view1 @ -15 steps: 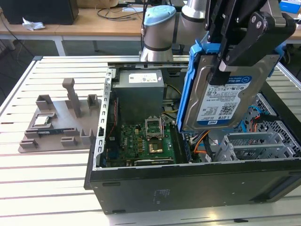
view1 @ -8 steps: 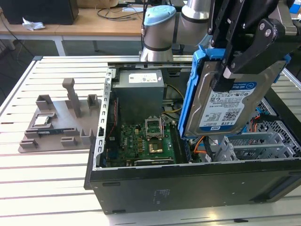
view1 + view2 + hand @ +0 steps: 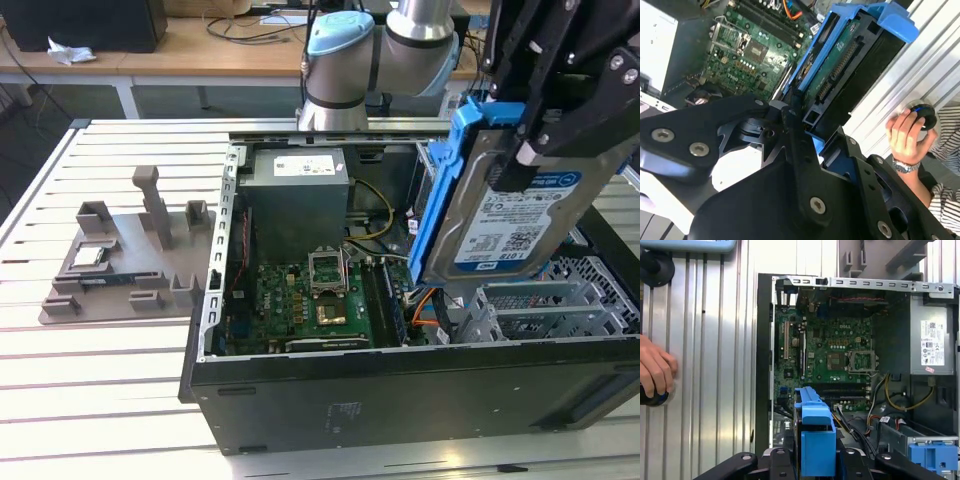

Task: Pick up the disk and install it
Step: 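Pick up the disk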

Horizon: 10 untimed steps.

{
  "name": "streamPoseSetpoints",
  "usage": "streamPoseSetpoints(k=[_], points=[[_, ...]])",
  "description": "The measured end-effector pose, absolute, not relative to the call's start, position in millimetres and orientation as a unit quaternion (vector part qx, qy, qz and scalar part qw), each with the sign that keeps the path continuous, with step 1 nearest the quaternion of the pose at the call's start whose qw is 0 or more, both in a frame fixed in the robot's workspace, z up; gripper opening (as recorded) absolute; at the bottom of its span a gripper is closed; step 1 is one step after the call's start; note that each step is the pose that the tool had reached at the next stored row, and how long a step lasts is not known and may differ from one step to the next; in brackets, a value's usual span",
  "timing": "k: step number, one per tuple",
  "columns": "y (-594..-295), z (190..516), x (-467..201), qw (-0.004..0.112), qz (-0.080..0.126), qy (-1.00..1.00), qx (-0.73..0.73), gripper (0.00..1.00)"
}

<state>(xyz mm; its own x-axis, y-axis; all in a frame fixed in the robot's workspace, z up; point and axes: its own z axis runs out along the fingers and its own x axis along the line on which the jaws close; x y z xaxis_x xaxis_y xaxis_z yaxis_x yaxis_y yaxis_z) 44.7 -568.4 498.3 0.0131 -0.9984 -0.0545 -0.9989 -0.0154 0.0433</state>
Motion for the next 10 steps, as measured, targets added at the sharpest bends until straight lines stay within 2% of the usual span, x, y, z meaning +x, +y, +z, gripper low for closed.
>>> streamPoseSetpoints(k=[10], points=[[-568.3,479.3,95.0,0.001,0.037,0.703,-0.711,0.36]])
